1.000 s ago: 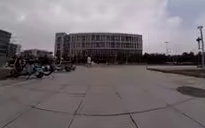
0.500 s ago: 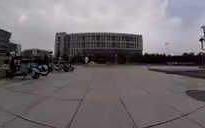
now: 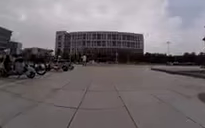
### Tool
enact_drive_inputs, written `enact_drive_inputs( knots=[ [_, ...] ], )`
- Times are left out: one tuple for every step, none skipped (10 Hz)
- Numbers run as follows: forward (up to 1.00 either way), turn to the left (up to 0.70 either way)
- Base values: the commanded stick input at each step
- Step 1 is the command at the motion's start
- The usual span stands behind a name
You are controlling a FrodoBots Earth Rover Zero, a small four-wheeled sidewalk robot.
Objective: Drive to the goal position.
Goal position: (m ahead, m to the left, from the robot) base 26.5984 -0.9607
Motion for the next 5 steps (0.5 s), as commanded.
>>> enact_drive_inputs(
  knots=[
    [0.70, 0.00],
    [0.70, 0.00],
    [0.70, 0.00],
    [0.70, 0.00],
    [0.70, 0.00]
  ],
)
